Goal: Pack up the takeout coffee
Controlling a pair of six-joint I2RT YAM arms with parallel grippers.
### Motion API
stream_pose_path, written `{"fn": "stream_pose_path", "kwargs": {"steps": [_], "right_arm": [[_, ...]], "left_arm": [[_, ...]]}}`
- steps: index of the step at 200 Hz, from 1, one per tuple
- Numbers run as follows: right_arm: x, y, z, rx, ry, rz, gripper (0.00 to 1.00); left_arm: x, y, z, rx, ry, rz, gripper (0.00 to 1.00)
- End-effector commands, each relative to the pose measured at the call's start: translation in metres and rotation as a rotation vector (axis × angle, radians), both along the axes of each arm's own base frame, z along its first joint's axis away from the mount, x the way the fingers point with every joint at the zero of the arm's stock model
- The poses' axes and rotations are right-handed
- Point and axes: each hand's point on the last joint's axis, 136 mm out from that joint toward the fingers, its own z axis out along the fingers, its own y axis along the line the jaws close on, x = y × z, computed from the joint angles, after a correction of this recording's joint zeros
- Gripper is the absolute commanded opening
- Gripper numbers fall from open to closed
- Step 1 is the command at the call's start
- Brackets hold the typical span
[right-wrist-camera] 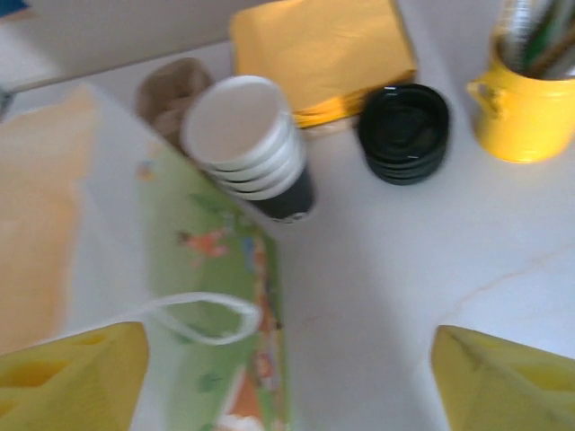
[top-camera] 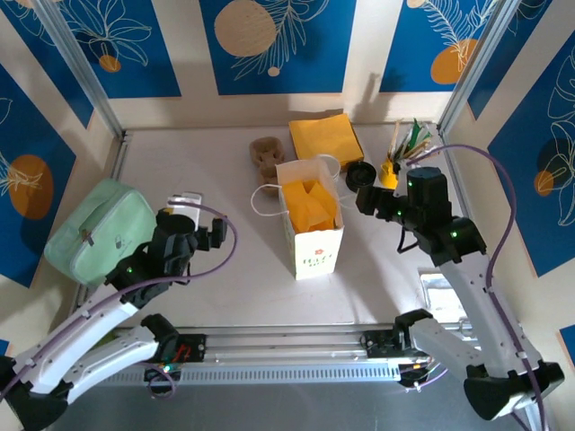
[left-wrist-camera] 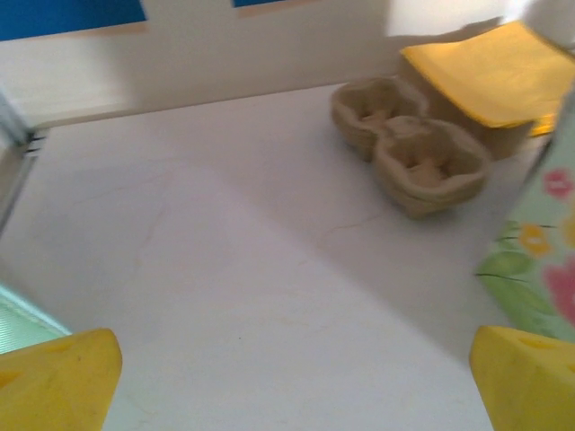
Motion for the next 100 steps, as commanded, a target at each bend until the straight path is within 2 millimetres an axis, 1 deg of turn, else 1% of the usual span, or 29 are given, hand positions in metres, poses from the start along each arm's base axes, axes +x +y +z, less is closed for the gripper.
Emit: {"fn": "stream_pose_path", "kwargs": {"steps": [1, 6, 16, 18, 34, 46, 66, 75, 89, 100], "right_arm": [[0.007, -0.029, 0.001, -0.028, -0.071, -0.108, 0.91], [0.008, -0.036, 0.000, -0.033, -0.082, -0.137, 0.94], [0.009, -0.049, -0.010, -0.051, -0.093, -0.186, 0.99], [0.009, -0.052, -0.010, -0.053, -0.104, -0.196, 1.00], [0.012, -0.069, -0.028, -0.052, -0.136, -0.261, 0.99], [0.013, -0.080, -0.040, -0.022, -0.145, -0.319, 0.99], [0.020, -0.078, -0.057, 0.013, -0.144, -0.301, 0.99], [0.024, -0.078, -0.062, -0.013, -0.149, -0.288, 0.99], [0.030, -0.082, -0.077, -0.073, -0.146, -0.291, 0.99], [0.037, -0.081, -0.088, -0.105, -0.145, -0.269, 0.99]], "left_arm": [[0.017, 0.021, -0.002, 0.065, -0.067, 0.073, 0.99], [0.019, 0.025, -0.005, 0.074, -0.069, 0.090, 0.99], [0.025, 0.035, -0.012, 0.094, -0.072, 0.128, 0.99], [0.026, 0.036, -0.014, 0.101, -0.070, 0.133, 0.99], [0.034, 0.048, -0.027, 0.140, -0.070, 0.177, 0.99], [0.038, 0.054, -0.037, 0.162, -0.059, 0.187, 0.99], [0.044, 0.070, -0.059, 0.175, -0.042, 0.243, 0.99], [0.047, 0.075, -0.068, 0.179, -0.042, 0.254, 0.99], [0.051, 0.079, -0.081, 0.176, -0.056, 0.256, 0.99], [0.055, 0.082, -0.090, 0.168, -0.069, 0.254, 0.99]]}}
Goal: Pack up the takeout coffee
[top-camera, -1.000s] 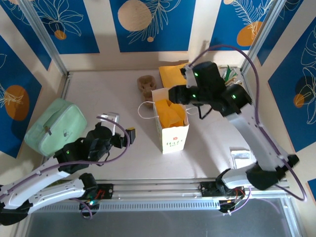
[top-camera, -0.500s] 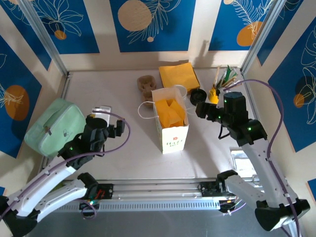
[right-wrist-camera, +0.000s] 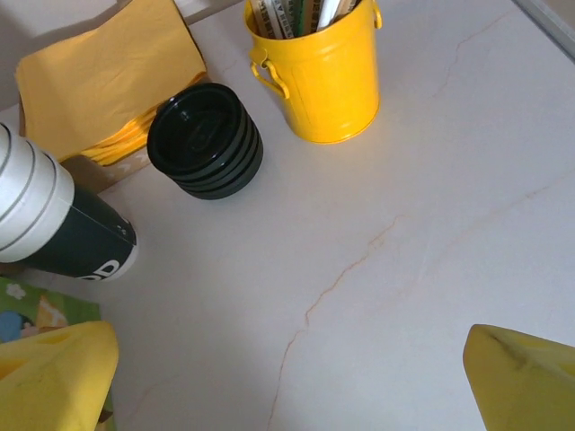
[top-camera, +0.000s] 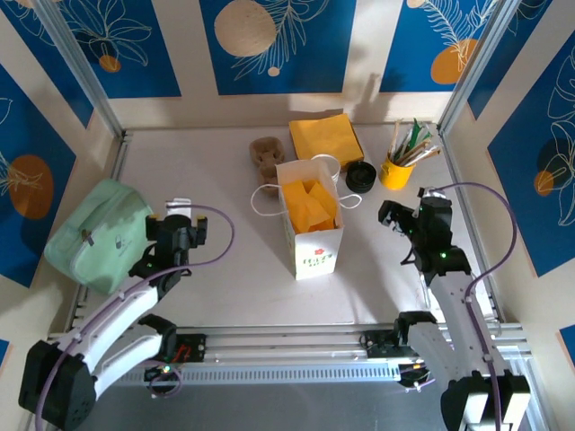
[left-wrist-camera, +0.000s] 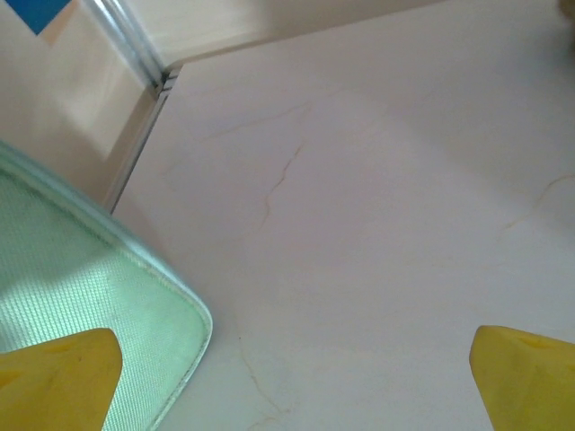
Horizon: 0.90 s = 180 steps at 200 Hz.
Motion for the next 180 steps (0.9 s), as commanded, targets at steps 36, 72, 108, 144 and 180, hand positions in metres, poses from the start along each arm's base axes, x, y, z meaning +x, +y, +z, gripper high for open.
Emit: {"fn": "stream_pose_path", "kwargs": {"steps": [36, 72, 108, 144, 180], "right_arm": [[0.045, 0.003, -0.030, -0.112, -0.068, 0.080, 0.99], [0.069, 0.012, -0.054, -0.172, -0.134, 0.152, 0.99], [0.084, 0.029, -0.059, -0.193, -0.219, 0.253, 0.99], [0.091, 0.035, -0.061, -0.198, -0.295, 0.287, 0.99], [0.104, 0.037, -0.081, -0.193, -0.262, 0.295, 0.99]], "left_arm": [[0.023, 0.016, -0.027, 0.022, -0.088, 0.014, 0.99], [0.038, 0.008, -0.029, 0.025, -0.130, -0.044, 0.99], [0.056, 0.000, -0.028, 0.009, -0.172, -0.108, 0.99], [0.070, -0.011, -0.028, -0.013, -0.207, -0.165, 0.99], [0.078, -0.003, -0.045, -0.095, -0.196, -0.157, 0.99]]}}
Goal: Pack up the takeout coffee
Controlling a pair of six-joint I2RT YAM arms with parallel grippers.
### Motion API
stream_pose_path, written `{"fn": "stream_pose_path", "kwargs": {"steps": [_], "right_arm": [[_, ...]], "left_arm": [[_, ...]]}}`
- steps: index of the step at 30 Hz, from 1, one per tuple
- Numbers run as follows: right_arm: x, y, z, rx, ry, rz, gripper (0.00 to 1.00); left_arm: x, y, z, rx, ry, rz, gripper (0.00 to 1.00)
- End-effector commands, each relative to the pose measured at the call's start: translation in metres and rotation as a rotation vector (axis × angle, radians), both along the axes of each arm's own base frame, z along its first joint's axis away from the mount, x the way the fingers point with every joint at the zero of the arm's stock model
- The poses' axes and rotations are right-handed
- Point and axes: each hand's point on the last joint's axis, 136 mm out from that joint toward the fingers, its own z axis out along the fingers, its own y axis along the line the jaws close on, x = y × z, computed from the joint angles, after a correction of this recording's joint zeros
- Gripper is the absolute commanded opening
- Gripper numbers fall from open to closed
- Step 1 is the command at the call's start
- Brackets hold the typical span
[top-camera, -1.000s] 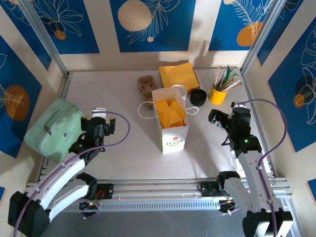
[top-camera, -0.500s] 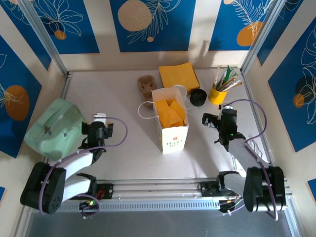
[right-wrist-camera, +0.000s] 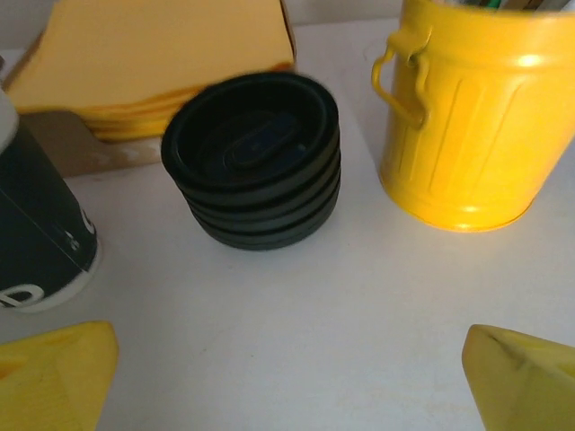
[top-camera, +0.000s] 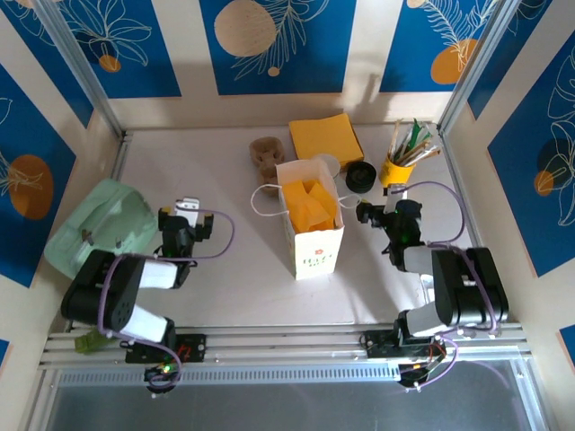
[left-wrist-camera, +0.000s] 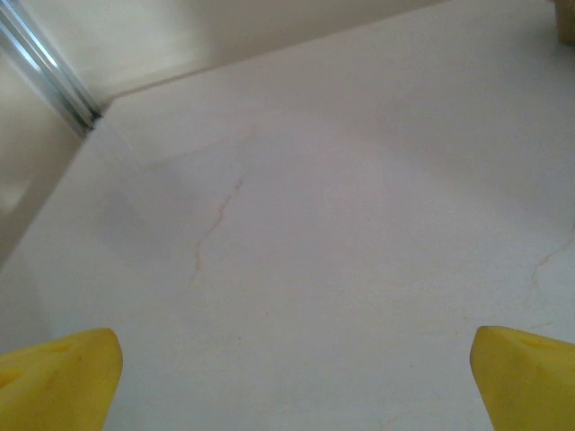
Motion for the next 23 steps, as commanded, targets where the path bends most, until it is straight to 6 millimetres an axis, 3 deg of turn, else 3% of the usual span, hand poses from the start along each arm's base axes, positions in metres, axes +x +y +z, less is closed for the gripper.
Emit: {"fn": "stream_pose_path", "kwargs": {"steps": [1, 7, 23], "right_arm": [[0.011, 0.005, 0.012, -0.008, -0.068, 0.033, 0.99], [0.013, -0.001, 0.010, 0.030, -0.039, 0.026, 0.99], [0.013, -0.001, 0.011, 0.029, -0.046, 0.026, 0.99]], "left_arm": [[0.012, 0.002, 0.023, -0.094, -0.090, -0.019, 0.99], [0.021, 0.017, 0.013, -0.104, -0.085, 0.055, 0.99], [0.023, 0.016, 0.012, -0.106, -0.063, 0.055, 0.99]]}}
